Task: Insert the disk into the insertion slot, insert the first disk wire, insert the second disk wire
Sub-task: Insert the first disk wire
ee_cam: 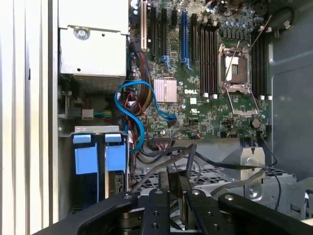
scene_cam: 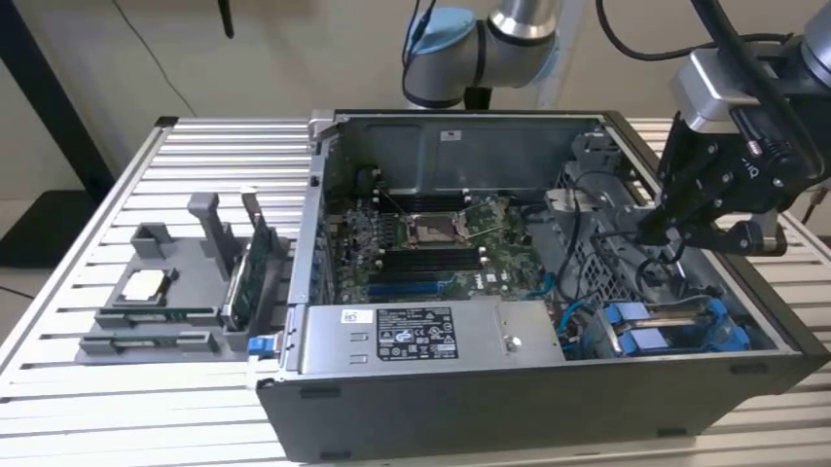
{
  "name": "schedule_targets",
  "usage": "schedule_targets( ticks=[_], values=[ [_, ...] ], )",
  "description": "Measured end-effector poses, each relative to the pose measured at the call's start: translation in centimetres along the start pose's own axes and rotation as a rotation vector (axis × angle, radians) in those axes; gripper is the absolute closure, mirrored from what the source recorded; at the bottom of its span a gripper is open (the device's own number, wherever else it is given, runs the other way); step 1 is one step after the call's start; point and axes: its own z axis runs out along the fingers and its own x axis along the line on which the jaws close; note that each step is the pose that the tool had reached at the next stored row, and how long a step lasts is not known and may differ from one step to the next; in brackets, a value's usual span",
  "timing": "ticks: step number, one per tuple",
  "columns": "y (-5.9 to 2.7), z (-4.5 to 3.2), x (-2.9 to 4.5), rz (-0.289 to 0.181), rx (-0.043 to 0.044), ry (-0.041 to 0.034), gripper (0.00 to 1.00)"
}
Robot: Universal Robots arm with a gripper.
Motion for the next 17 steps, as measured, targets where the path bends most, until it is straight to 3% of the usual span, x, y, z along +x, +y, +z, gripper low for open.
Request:
schedule_targets(
  ticks=[9, 10, 11, 12, 15, 17],
  values=[
    [-0.51, 0.34, 0.1, 0.003, 0.002, 0.0725, 0.81],
    [-0.65, 0.41, 0.11, 0.003, 0.0027, 0.0884, 0.81],
    [-0.73, 0.45, 0.13, 0.004, 0.0031, 0.097, 0.81],
    [-0.89, 0.55, 0.16, 0.004, 0.0041, 0.1115, 0.81],
    [-1.25, 0.74, 0.21, 0.005, 0.0059, 0.1278, 0.81],
    [-1.49, 0.88, 0.24, 0.004, 0.0081, 0.1349, 0.81]
  ],
)
